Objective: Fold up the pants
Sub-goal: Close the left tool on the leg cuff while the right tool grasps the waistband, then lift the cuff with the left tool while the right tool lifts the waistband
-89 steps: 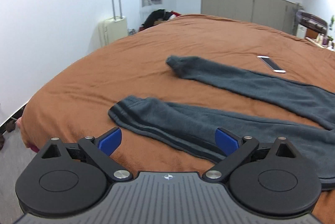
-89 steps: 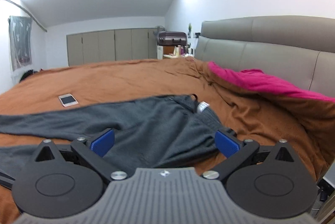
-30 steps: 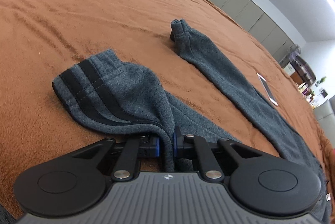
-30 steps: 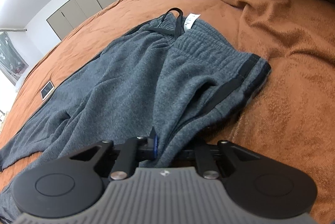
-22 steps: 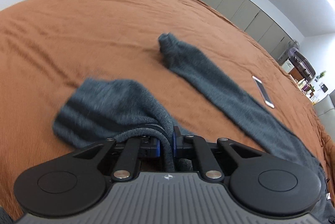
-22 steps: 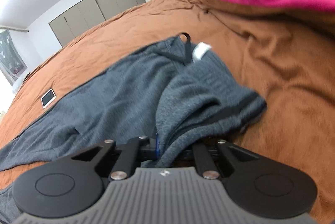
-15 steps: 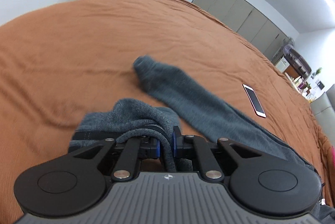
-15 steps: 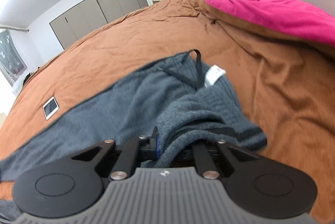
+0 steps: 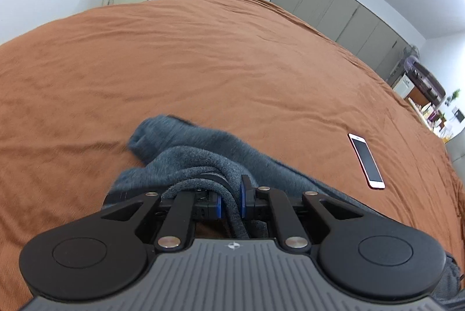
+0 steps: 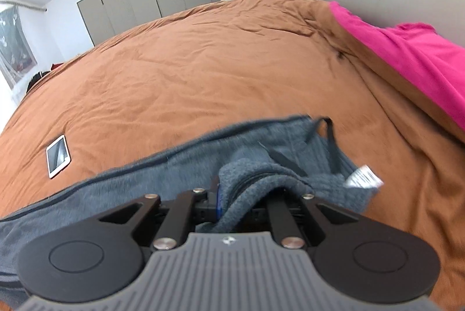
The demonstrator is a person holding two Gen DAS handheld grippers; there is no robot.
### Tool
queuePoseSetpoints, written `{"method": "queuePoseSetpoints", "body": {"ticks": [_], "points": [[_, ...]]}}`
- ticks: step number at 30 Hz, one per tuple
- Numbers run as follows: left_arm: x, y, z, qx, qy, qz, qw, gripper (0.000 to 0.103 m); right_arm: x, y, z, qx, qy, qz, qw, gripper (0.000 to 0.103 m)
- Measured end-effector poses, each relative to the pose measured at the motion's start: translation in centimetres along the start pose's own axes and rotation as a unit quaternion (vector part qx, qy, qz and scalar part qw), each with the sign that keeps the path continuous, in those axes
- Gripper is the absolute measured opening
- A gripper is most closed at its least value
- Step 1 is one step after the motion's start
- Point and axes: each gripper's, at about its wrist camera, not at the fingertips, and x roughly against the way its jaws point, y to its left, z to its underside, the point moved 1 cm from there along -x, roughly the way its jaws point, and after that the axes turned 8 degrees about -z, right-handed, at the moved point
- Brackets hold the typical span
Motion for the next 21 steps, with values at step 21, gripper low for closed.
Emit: {"method": "queuePoseSetpoints", "body": {"ticks": [21], "points": [[-12.6, -7.1, -5.4, -0.090, 0.096, -0.089, 0.9873, 0.024, -16.8, 0.7, -6.2, -0.003, 0.064, 0.025, 0.998, 0.005]]}}
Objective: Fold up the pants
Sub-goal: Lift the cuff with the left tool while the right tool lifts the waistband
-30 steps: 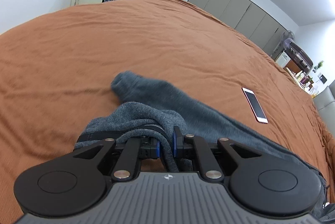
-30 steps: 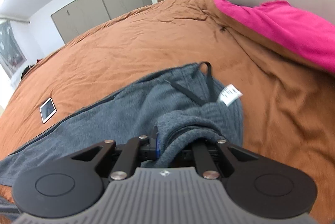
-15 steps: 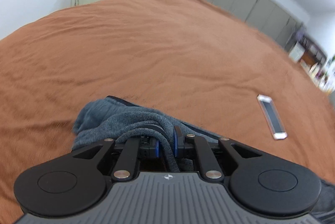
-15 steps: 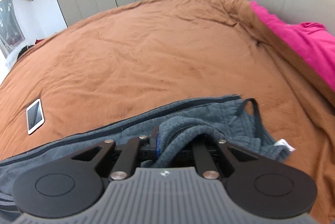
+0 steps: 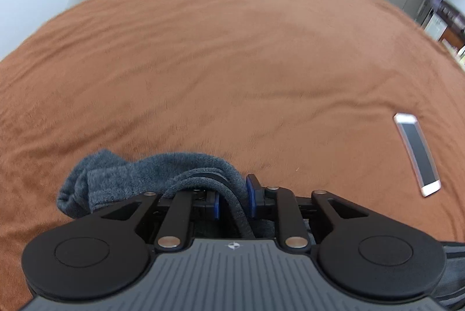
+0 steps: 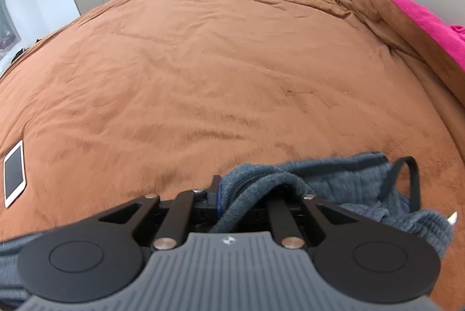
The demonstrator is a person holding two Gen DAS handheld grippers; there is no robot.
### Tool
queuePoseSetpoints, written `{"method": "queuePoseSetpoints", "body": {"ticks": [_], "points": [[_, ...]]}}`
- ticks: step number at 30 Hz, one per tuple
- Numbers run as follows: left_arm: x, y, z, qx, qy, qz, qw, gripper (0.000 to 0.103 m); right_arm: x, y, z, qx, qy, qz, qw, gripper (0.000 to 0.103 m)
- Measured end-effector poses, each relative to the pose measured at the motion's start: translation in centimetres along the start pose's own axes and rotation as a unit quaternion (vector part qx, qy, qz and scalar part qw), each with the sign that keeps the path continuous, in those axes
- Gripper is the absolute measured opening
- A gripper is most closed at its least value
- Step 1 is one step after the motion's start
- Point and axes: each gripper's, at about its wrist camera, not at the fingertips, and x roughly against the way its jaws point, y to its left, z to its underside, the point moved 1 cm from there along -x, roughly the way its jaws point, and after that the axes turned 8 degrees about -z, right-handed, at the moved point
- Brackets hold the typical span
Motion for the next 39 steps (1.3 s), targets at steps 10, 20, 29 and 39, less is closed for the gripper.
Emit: {"method": "queuePoseSetpoints", "body": {"ticks": [10, 20, 29, 39], "points": [[-1.0, -1.9, 0.2, -0.110, 0.016, 0.042, 0.9929, 0.084, -3.4, 2.5, 0.2, 0.073, 0.020, 0.033, 0.997, 0.021], [1.6, 1.7, -3.2, -0.061, 0.081, 0.088, 0.9909, 0.103, 1.2, 3.5, -2.5, 0.094, 0.037, -0.024, 0.995, 0.082], [6.1, 4.1, -5.0, -0.025, -0.043, 0.086, 0.9951, 0.103, 7.5, 1.0, -5.5, -0.015, -0.010, -0.057, 0.998, 0.093], [9.6, -7.2, 3.8, -0.208, -0.051, 0.051, 0.9755, 0.103, 9.1, 11.1, 2.2, 0.136, 0.031, -0.127, 0.982, 0.070]]}}
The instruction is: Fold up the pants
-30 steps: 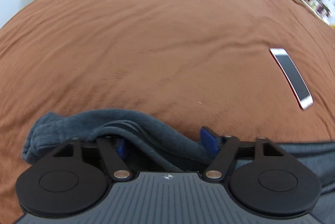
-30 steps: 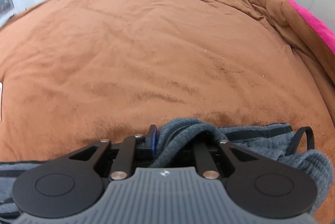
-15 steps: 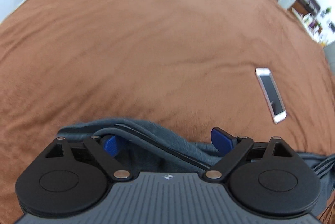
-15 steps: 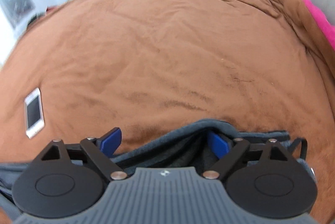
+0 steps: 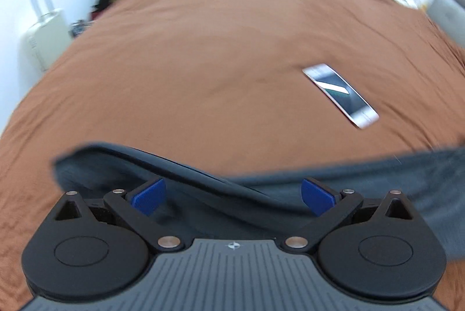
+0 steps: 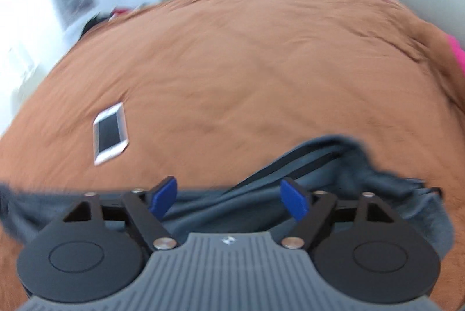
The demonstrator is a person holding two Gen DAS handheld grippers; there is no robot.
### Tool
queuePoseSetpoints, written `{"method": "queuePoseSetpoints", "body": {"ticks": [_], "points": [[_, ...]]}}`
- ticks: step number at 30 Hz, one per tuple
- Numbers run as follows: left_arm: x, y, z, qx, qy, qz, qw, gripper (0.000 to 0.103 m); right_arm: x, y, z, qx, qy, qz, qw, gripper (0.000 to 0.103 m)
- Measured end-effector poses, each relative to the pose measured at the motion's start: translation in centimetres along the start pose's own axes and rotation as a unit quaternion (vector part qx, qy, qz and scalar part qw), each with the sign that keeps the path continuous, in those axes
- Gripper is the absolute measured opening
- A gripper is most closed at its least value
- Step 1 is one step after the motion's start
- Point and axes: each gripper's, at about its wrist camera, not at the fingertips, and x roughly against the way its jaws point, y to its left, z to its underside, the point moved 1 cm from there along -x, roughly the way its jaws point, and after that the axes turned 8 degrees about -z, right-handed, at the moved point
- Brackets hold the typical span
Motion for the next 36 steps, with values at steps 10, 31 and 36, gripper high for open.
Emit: {"method": "queuePoseSetpoints", "body": {"ticks": [10, 31, 36], "points": [[-3.3, -8.6, 0.7, -0.105, 0.029, 0.039, 0.9933, 0.103, -5.9, 10.4, 5.3, 0.196, 0.088, -0.004, 0.977, 0.069], [-4.8, -7.7, 3.1, -0.128, 0.048, 0.105, 0.9851, 0.103, -14.3, 14.7, 5.7, 0.377, 0.192, -0.221, 0.879, 0.009], [-4.6, -7.2, 2.6, -0.122, 0.048, 0.111, 0.9851, 0.103, -12.4, 14.4, 5.5, 0.373, 0.165, -0.223, 0.885, 0.005]]}}
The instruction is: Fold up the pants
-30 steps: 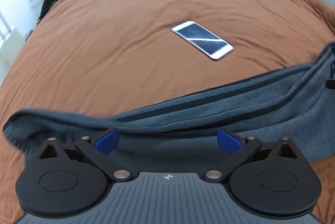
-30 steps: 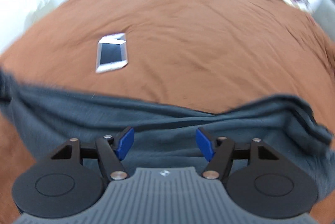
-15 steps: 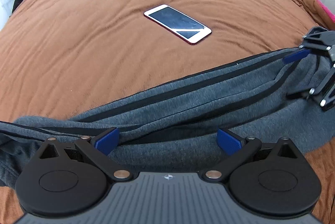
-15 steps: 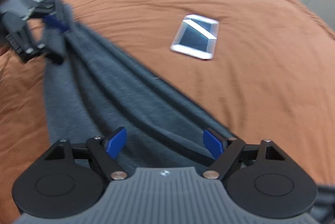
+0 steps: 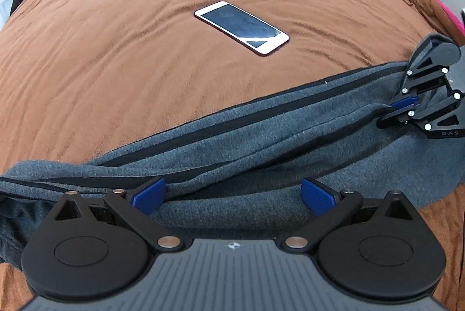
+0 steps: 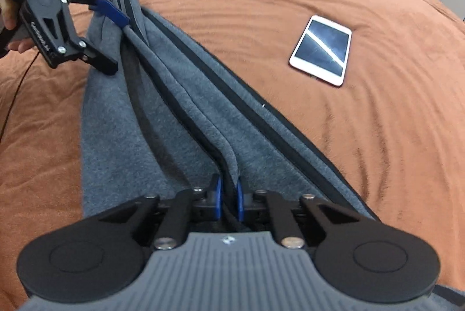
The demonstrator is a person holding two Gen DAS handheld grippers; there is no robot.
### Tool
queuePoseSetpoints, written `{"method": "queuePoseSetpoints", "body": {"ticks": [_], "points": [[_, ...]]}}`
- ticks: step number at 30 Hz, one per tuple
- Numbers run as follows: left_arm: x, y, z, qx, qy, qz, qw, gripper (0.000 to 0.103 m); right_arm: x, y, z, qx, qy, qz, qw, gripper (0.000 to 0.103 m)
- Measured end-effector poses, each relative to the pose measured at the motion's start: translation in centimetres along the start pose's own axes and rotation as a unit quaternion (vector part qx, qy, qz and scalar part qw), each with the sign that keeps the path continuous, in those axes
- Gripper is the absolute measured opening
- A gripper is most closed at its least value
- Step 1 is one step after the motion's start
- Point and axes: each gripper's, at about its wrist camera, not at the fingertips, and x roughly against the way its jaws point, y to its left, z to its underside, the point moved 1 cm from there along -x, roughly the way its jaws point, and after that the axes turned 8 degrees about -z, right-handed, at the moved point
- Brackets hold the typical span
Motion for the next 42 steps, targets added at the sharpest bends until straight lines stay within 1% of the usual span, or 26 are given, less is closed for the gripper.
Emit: {"method": "queuePoseSetpoints", "body": {"ticks": [2, 4, 6, 8, 12, 16, 18, 19, 20, 21, 22, 23, 24, 25, 26, 27, 28, 29, 32, 33, 34, 36, 38, 39, 40, 42], "points": [[0.4, 0.1, -0.2, 0.002, -0.001, -0.001, 1.0000, 0.103, 0.7, 0.2, -0.1, 0.004, -0.011, 0.008, 1.000, 0.005], [1.0, 0.1, -0.4, 0.000, -0.011, -0.006, 0.9999, 0.103, 1.8, 0.4, -0.5, 0.005, -0.031, 0.020, 0.999, 0.005], [1.6, 0.2, -0.7, 0.000, -0.024, -0.005, 0.9997, 0.103, 2.8, 0.0, -1.2, -0.006, -0.052, 0.032, 0.998, 0.005], [1.5, 0.5, -1.3, 0.008, -0.027, -0.008, 0.9996, 0.103, 3.1, -0.6, -1.8, -0.014, -0.058, 0.043, 0.997, 0.005], [-0.9, 1.5, -2.2, 0.023, -0.030, -0.025, 0.9990, 0.103, 2.0, -2.5, -2.0, -0.042, -0.049, 0.071, 0.995, 0.005], [-4.2, 2.7, -2.2, 0.035, -0.004, -0.042, 0.9985, 0.103, -0.6, -4.1, -2.0, -0.088, -0.040, 0.088, 0.991, 0.005], [-5.3, 3.2, -1.7, 0.048, 0.002, -0.049, 0.9976, 0.103, -1.8, -3.8, -1.6, -0.079, -0.029, 0.106, 0.991, 0.008], [-5.4, 3.3, -1.3, 0.052, -0.005, -0.045, 0.9976, 0.103, -2.1, -3.4, -1.6, -0.070, -0.027, 0.117, 0.990, 0.012], [-5.2, 3.5, -1.0, 0.055, -0.014, -0.042, 0.9975, 0.103, -2.2, -3.1, -1.7, -0.063, -0.032, 0.127, 0.989, 0.017], [-4.8, 3.6, -0.8, 0.057, -0.021, -0.042, 0.9973, 0.103, -2.0, -2.8, -1.7, -0.066, -0.037, 0.141, 0.987, 0.044], [-4.2, 3.8, -0.7, 0.060, -0.025, -0.045, 0.9968, 0.103, -1.8, -2.8, -1.9, -0.075, -0.042, 0.161, 0.983, 0.078], [-3.2, 4.2, -0.6, 0.068, -0.034, -0.049, 0.9959, 0.103, -1.3, -2.7, -1.9, -0.086, -0.055, 0.178, 0.979, 0.087], [-1.9, 4.5, -0.3, 0.073, -0.042, -0.050, 0.9952, 0.103, -0.2, -2.6, -1.8, -0.096, -0.081, 0.188, 0.974, 0.084], [-0.5, 5.0, 0.0, 0.070, -0.051, -0.047, 0.9951, 0.103, 0.7, -2.5, -1.8, -0.107, -0.097, 0.186, 0.972, 0.068], [0.9, 5.5, 0.2, 0.065, -0.061, -0.046, 0.9950, 0.103, 1.5, -2.3, -1.9, -0.118, -0.109, 0.174, 0.972, 0.063], [2.3, 6.1, 0.6, 0.060, -0.068, -0.048, 0.9947, 0.103, 2.4, -2.0, -2.0, -0.127, -0.119, 0.163, 0.971, 0.060], [3.6, 7.0, 1.1, 0.057, -0.067, -0.050, 0.9949, 0.103, 3.0, -1.5, -2.3, -0.129, -0.127, 0.157, 0.971, 0.060], [4.6, 7.8, 1.7, 0.055, -0.063, -0.046, 0.9954, 0.103, 3.4, -0.5, -2.8, -0.118, -0.132, 0.145, 0.973, 0.060], [6.6, 10.5, 4.3, 0.062, -0.042, -0.011, 0.9971, 0.103, 3.0, 3.0, -4.3, -0.070, -0.119, 0.125, 0.983, 0.060], [6.7, 11.4, 5.0, 0.067, -0.032, -0.013, 0.9972, 0.103, 2.5, 4.2, -4.9, -0.059, -0.116, 0.112, 0.985, 0.060], [6.6, 12.1, 5.7, 0.071, -0.026, -0.027, 0.9968, 0.103, 2.1, 5.1, -5.2, -0.053, -0.114, 0.096, 0.987, 0.060], [6.5, 13.0, 6.9, 0.082, -0.029, -0.064, 0.9941, 0.103, 1.2, 6.8, -5.9, -0.049, -0.112, 0.071, 0.990, 0.060], [6.3, 14.1, 7.4, 0.109, -0.053, -0.096, 0.9879, 0.103, 0.0, 8.0, -6.6, -0.042, -0.110, 0.056, 0.991, 0.060], [6.3, 14.5, 7.4, 0.119, -0.072, -0.105, 0.9847, 0.103, -0.5, 8.8, -6.9, -0.038, -0.111, 0.056, 0.992, 0.060], [6.2, 14.8, 7.1, 0.129, -0.089, -0.107, 0.9818, 0.103, -1.2, 9.2, -7.5, -0.035, -0.110, 0.054, 0.992, 0.060], [5.5, 15.4, 6.2, 0.141, -0.106, -0.108, 0.9783, 0.103, -2.1, 9.7, -8.1, -0.038, -0.114, 0.041, 0.992, 0.060]]}}
